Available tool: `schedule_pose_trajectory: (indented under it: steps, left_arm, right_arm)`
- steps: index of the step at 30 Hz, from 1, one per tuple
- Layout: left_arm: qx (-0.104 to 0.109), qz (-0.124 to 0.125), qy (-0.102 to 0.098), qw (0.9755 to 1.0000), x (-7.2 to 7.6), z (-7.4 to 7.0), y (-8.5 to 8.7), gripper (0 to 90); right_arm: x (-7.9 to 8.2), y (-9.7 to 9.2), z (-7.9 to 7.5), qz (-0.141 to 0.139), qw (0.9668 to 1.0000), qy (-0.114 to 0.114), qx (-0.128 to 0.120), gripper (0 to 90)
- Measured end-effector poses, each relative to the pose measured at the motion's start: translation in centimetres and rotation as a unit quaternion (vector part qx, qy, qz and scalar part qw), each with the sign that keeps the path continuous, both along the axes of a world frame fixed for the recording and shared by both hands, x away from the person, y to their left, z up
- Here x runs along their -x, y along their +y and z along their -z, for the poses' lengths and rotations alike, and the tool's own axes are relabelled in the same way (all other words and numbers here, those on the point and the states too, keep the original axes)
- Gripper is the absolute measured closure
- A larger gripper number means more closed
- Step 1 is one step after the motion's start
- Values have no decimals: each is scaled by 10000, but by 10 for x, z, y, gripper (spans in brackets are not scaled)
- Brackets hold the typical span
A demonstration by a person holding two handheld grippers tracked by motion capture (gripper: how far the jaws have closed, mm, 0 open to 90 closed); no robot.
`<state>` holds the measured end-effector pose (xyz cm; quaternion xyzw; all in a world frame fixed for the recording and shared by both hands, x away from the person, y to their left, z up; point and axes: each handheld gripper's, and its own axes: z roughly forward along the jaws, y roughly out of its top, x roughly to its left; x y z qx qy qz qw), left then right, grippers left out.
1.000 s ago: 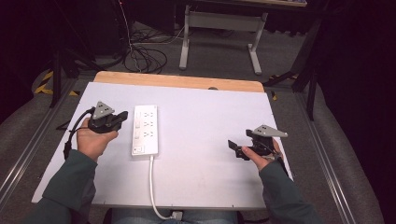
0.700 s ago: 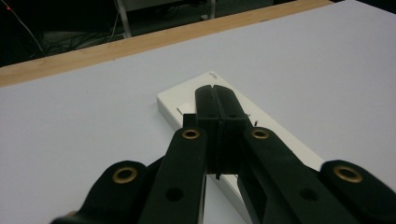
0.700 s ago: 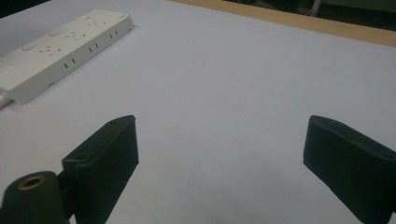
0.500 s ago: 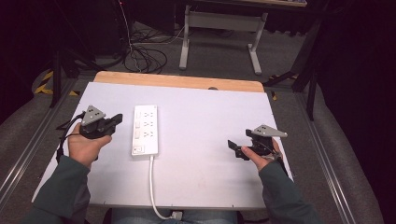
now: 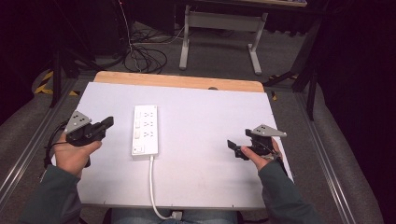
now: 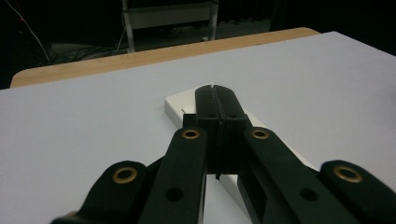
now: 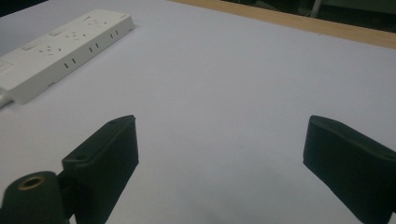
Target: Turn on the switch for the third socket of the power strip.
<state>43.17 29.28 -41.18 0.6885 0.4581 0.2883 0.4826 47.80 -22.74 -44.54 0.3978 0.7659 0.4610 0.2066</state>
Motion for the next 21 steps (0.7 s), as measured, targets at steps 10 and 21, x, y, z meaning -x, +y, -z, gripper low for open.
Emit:
schedule_pose_trajectory:
  steps: [10,21]
  left_arm:
    - [84,-91,-62,9999,11,-1,7,900]
    - [203,-222,-192,9994,18,-3,12,900]
  right_arm:
    - [0,1,0,-3,10000,-4,7,108]
    - [0,0,-1,1,10000,-14,6,108]
